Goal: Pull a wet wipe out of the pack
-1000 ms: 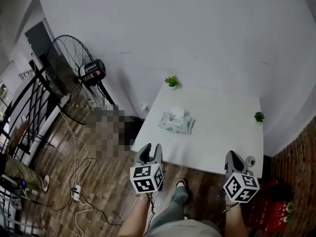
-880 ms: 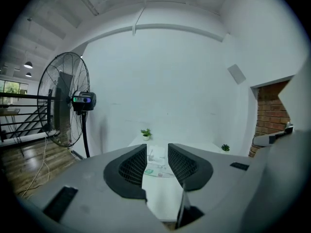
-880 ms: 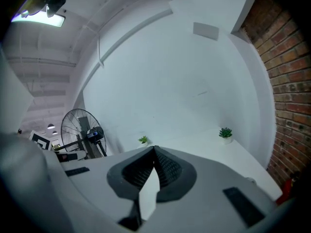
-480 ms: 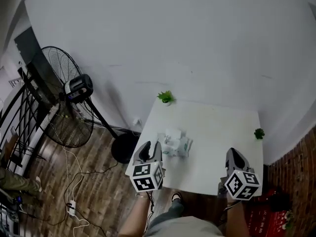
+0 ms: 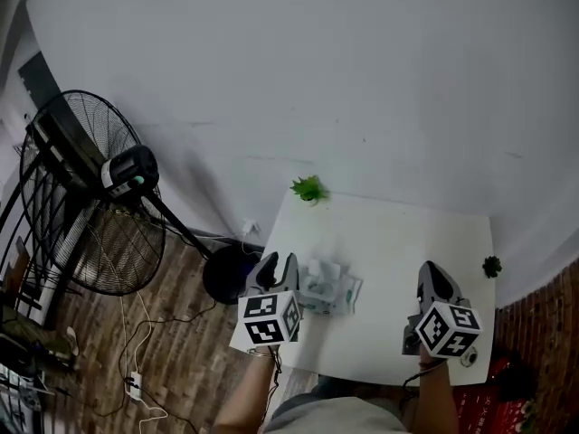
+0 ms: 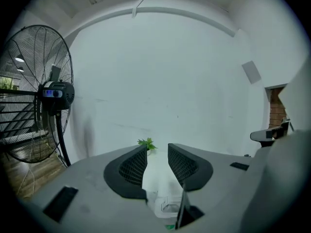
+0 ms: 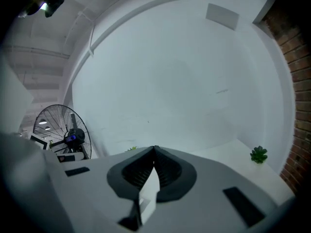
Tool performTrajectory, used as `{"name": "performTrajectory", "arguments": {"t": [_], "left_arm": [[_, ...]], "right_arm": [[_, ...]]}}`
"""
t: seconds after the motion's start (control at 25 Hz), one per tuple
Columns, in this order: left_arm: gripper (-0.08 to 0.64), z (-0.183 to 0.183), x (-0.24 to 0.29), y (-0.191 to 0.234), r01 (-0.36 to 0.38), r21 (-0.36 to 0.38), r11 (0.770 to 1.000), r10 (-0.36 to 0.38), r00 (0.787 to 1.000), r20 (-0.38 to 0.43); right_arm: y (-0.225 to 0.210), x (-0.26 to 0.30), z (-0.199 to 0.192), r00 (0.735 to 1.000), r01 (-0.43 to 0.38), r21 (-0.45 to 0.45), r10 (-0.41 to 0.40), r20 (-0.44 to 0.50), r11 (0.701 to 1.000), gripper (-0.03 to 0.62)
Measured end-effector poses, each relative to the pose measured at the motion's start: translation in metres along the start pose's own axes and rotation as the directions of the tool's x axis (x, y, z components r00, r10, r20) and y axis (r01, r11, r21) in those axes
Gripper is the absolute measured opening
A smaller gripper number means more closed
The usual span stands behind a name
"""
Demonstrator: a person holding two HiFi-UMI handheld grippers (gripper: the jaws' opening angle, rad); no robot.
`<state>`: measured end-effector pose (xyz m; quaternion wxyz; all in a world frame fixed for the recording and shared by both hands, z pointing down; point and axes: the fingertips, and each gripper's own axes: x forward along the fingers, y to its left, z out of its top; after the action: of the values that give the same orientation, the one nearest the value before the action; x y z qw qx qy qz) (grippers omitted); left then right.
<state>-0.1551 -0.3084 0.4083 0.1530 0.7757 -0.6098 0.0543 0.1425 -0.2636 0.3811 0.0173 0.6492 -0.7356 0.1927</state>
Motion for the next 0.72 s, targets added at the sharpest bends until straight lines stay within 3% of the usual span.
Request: {"name": "performTrajectory", "arguments": {"t": [0.36, 0.72], "left_arm": [[0.121, -0.017, 0.009, 0.008, -0.074, -0.003, 0.997, 0.074, 0.995, -0.064], [0.121, -0.031, 0.003, -0.006, -0.100, 0.008, 0.995, 0.100, 0.992, -0.083]], "right_arm": [[-0.027, 0.029, -0.016, 0.995, -0.020, 0.007, 0.020, -0.095, 1.000, 0.002], [-0.034, 0.035, -0.018, 0.990, -0.066, 0.018, 0.067, -0.121, 0.998, 0.002]]}}
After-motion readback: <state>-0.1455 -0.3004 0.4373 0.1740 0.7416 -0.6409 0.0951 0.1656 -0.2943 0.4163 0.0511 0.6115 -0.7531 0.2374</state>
